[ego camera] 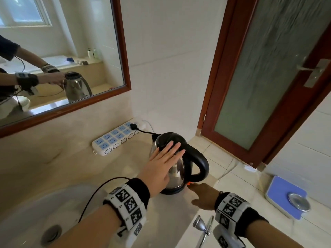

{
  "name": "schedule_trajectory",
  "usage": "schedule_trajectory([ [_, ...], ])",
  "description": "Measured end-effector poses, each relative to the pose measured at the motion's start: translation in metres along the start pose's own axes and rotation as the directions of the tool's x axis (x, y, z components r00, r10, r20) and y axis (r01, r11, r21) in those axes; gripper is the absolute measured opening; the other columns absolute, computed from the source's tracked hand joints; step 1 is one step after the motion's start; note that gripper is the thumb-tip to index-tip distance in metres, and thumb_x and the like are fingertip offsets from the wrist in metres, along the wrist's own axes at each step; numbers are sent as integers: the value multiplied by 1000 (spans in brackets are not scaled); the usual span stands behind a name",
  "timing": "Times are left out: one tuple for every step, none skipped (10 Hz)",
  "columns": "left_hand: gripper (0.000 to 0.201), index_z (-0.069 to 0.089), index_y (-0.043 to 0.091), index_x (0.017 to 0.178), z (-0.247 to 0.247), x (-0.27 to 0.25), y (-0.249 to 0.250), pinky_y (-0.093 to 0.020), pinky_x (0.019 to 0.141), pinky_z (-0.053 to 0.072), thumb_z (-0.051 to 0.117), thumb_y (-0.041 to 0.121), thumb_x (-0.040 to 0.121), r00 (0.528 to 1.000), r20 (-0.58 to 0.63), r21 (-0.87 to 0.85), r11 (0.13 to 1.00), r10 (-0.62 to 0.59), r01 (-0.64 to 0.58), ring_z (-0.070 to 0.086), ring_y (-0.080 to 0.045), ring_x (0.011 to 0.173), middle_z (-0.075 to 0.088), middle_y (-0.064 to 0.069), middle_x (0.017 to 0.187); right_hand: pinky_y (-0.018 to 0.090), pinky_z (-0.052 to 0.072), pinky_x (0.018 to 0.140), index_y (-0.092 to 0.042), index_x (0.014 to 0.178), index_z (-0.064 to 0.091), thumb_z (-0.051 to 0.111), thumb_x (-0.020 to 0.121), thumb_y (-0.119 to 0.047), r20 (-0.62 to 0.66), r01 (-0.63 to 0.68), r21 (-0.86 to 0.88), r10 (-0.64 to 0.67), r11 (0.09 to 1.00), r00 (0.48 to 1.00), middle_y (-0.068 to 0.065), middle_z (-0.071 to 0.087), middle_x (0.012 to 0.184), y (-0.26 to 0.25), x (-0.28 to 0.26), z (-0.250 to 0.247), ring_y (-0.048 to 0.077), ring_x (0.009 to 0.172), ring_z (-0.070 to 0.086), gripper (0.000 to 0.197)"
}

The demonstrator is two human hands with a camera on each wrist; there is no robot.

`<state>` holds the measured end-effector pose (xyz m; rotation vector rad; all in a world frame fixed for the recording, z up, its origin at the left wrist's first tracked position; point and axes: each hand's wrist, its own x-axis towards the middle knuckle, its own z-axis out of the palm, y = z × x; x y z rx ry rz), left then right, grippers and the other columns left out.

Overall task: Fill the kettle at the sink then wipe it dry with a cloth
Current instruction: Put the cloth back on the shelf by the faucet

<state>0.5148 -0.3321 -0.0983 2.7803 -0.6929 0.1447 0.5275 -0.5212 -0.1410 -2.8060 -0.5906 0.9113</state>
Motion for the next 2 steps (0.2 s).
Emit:
schedule_trajectory([
  [75,5,34,143,-13,-7,-8,-26,118,0,46,5,87,999,-37,-72,997,-14,11,-8,-3,142,0,16,153,27,28,115,-16,147,39,55,94,-23,-51,73,31,-71,997,996,3,41,152,-17,-12,-24,17,140,38,55],
  [69,23,29,142,-34,-24,-21,-28,118,15,48,3,83,981,-136,-115,986,-138,123,11,-5,142,25,9,152,28,44,106,-12,135,55,61,90,-18,-126,130,107,-116,986,985,6,60,135,-45,-23,-61,18,123,57,46],
])
